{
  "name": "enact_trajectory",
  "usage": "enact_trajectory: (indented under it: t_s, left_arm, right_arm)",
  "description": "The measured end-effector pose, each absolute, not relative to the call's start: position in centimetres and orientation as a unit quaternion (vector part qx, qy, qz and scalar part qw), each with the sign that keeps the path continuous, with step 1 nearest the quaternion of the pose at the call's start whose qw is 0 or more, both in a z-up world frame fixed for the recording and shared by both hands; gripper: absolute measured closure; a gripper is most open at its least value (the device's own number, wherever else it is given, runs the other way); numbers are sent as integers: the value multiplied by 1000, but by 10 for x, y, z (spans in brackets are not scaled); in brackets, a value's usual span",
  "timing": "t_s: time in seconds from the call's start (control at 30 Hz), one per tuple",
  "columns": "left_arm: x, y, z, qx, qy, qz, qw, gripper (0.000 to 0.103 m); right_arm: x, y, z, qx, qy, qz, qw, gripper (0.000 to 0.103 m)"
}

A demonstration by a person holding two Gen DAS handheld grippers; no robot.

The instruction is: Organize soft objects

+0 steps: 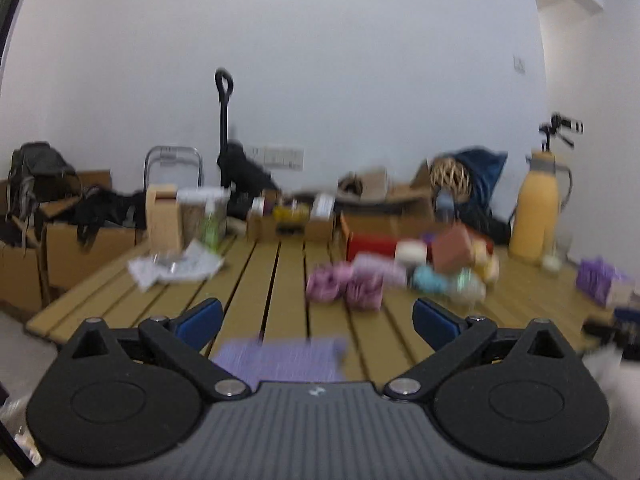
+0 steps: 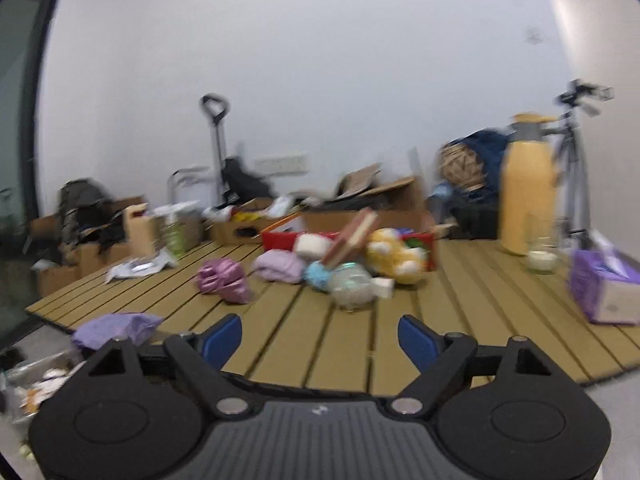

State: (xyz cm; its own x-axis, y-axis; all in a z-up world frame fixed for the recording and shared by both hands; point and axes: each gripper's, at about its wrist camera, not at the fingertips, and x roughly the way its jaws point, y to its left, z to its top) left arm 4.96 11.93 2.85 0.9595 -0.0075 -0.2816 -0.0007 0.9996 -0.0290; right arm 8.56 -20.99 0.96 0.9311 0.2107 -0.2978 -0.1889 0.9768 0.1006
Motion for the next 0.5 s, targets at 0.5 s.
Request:
enact_trajectory:
  t_s: [0.5]
  left_arm:
    - [107,217,-46,-77,212,10,974,0]
  right_arm:
    - [93,-135,-8,25,158,173,972,11]
